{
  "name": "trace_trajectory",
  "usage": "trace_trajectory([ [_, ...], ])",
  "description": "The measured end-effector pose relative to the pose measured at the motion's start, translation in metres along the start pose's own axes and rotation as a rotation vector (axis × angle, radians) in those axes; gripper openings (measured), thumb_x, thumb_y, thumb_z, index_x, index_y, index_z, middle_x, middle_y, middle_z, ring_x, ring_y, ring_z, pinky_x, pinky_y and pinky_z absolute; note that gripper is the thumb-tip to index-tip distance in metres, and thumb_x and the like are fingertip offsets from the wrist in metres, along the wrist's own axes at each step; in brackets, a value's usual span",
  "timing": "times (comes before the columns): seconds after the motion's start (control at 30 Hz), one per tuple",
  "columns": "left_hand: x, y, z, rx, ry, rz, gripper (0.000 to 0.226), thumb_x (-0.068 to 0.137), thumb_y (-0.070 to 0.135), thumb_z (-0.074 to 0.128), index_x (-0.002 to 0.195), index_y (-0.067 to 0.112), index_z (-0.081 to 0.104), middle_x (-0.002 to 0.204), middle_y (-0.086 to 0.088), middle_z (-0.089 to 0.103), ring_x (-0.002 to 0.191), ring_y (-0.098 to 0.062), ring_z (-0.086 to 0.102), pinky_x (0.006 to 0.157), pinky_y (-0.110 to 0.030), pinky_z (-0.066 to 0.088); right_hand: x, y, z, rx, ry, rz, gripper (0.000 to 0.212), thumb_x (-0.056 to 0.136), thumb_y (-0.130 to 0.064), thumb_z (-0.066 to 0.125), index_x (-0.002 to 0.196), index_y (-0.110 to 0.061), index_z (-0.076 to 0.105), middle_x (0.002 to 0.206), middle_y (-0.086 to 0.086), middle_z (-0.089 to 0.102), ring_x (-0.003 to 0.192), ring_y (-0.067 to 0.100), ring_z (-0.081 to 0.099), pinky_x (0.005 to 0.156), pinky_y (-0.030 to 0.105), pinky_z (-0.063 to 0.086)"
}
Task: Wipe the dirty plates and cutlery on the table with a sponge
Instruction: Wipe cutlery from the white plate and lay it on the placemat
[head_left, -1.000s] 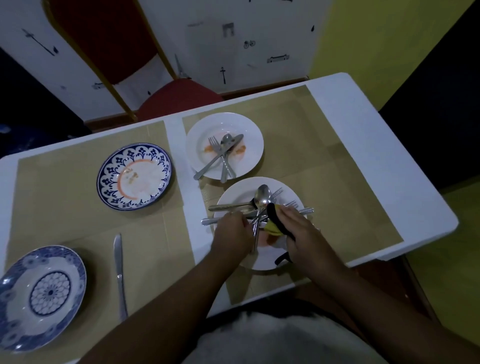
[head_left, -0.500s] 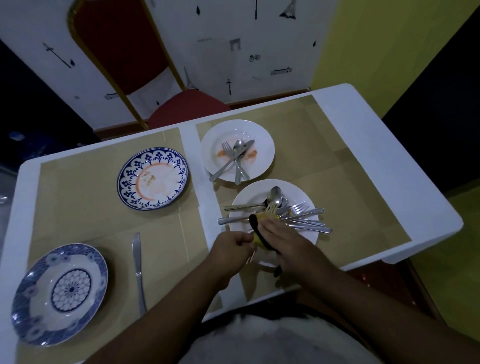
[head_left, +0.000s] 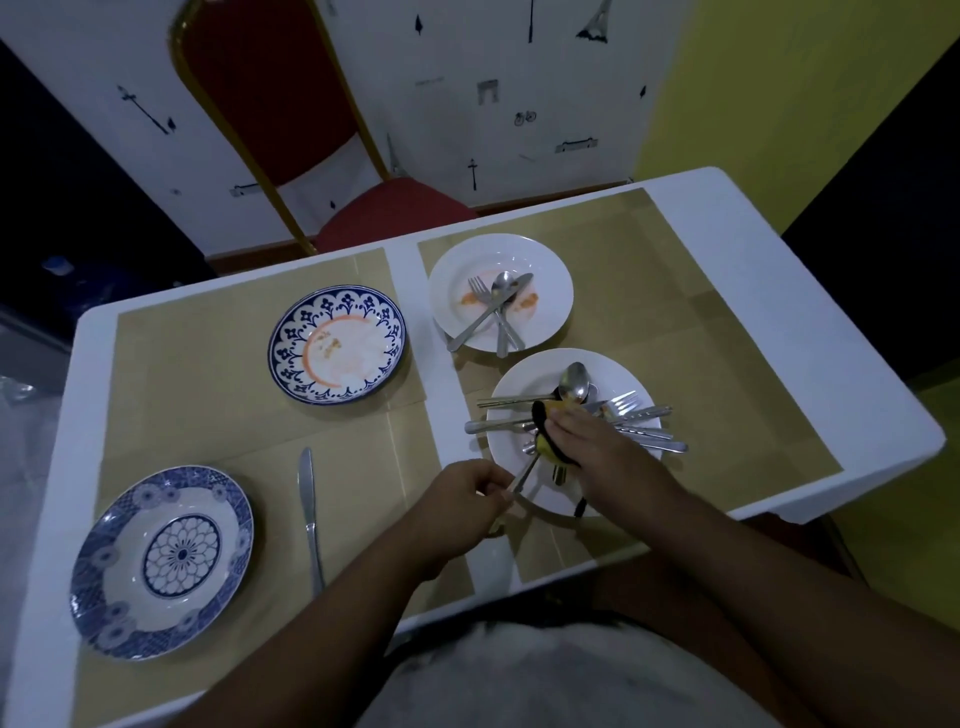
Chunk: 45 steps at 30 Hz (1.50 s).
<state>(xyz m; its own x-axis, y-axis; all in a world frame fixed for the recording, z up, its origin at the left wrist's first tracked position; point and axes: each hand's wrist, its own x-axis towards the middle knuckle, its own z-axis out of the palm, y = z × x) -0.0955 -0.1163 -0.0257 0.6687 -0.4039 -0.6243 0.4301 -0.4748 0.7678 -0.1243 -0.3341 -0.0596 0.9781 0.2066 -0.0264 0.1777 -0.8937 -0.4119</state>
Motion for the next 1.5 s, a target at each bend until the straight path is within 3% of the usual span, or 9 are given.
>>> trace_trajectory([
  [0.13, -0.002, 0.000, 0.004, -0.205, -0.064, -0.146, 0.015, 0.099, 0.000, 0.049, 0.106, 0.001, 0.062, 0.100, -0.013, 0.072, 0.091, -0.021, 0.069, 0.071, -0.028, 0.057, 0.004, -0.002, -0.009, 0.074, 0.056, 0.069, 0.065, 0.077, 0.009, 0.054, 0.139, -0.006, 0.040, 0.147, 0.010, 0.037, 0.138, 0.025, 0.030, 0.113, 0.028, 0.016],
  [0.27, 0.003, 0.002, 0.004, -0.144, -0.004, -0.191, 0.021, 0.102, 0.010, 0.044, 0.111, 0.003, 0.061, 0.100, -0.007, 0.074, 0.083, -0.017, 0.057, 0.064, -0.027, 0.039, 0.003, -0.006, -0.016, 0.191, 0.134, 0.161, 0.061, 0.084, 0.005, 0.051, 0.141, -0.011, 0.038, 0.147, 0.002, 0.036, 0.138, 0.016, 0.027, 0.112, 0.020, 0.014],
  [0.43, 0.009, 0.006, 0.008, -0.104, 0.150, -0.195, 0.022, 0.100, 0.008, 0.045, 0.111, 0.006, 0.063, 0.091, -0.007, 0.064, 0.075, -0.016, 0.050, 0.062, -0.026, 0.038, 0.006, -0.011, -0.022, 0.304, 0.242, 0.248, 0.066, 0.083, 0.011, 0.045, 0.142, -0.016, 0.036, 0.150, -0.002, 0.032, 0.139, 0.004, 0.021, 0.112, 0.011, 0.012],
  [0.6, 0.011, 0.016, 0.015, -0.227, 0.129, -0.199, 0.026, 0.098, -0.004, 0.048, 0.098, 0.008, 0.071, 0.081, -0.010, 0.062, 0.066, -0.015, 0.049, 0.063, -0.025, 0.043, 0.002, -0.024, -0.027, 0.241, 0.269, 0.085, 0.062, 0.084, 0.009, 0.049, 0.141, -0.013, 0.038, 0.148, 0.001, 0.035, 0.139, 0.008, 0.022, 0.116, 0.026, 0.019],
  [0.87, 0.011, 0.022, 0.021, -0.149, 0.161, -0.110, 0.030, 0.101, 0.000, 0.043, 0.107, 0.005, 0.072, 0.081, -0.008, 0.064, 0.065, -0.011, 0.058, 0.055, -0.019, 0.046, -0.008, -0.009, 0.005, -0.079, 0.009, -0.187, 0.059, 0.075, -0.003, 0.041, 0.134, -0.007, 0.046, 0.142, 0.010, 0.046, 0.133, 0.029, 0.037, 0.106, 0.049, 0.036],
  [1.13, 0.008, 0.015, 0.022, -0.093, 0.185, -0.118, 0.029, 0.100, 0.002, 0.043, 0.105, 0.007, 0.070, 0.088, -0.009, 0.064, 0.067, -0.012, 0.056, 0.057, -0.021, 0.044, 0.007, 0.016, -0.019, 0.097, 0.061, 0.088, 0.057, 0.071, -0.003, 0.052, 0.127, 0.004, 0.051, 0.135, 0.022, 0.049, 0.130, 0.038, 0.039, 0.108, 0.031, 0.018],
  [1.23, 0.007, 0.013, 0.019, -0.182, 0.166, -0.192, 0.026, 0.097, 0.002, 0.045, 0.100, 0.008, 0.070, 0.095, -0.011, 0.068, 0.066, -0.015, 0.053, 0.055, -0.024, 0.040, 0.005, 0.021, -0.023, 0.182, 0.110, 0.197, 0.053, 0.083, 0.005, 0.048, 0.135, -0.001, 0.044, 0.144, 0.013, 0.041, 0.138, 0.022, 0.027, 0.109, 0.016, 0.009],
  [1.33, 0.009, 0.011, 0.019, -0.269, 0.163, -0.254, 0.022, 0.099, 0.008, 0.048, 0.103, 0.006, 0.070, 0.100, -0.012, 0.072, 0.068, -0.017, 0.048, 0.054, -0.024, 0.036, 0.001, 0.013, -0.021, 0.251, 0.150, 0.162, 0.056, 0.084, 0.009, 0.047, 0.138, -0.007, 0.043, 0.145, 0.004, 0.039, 0.137, 0.010, 0.023, 0.110, 0.012, 0.009],
  [1.5, 0.009, 0.017, 0.026, -0.473, 0.098, -0.414, 0.023, 0.098, 0.017, 0.056, 0.109, 0.006, 0.072, 0.088, -0.001, 0.078, 0.078, -0.015, 0.047, 0.059, -0.025, 0.031, -0.004, -0.001, -0.010, 0.195, 0.125, 0.016, 0.065, 0.079, 0.012, 0.051, 0.139, -0.010, 0.041, 0.148, 0.001, 0.035, 0.141, 0.013, 0.021, 0.114, 0.016, 0.004],
])
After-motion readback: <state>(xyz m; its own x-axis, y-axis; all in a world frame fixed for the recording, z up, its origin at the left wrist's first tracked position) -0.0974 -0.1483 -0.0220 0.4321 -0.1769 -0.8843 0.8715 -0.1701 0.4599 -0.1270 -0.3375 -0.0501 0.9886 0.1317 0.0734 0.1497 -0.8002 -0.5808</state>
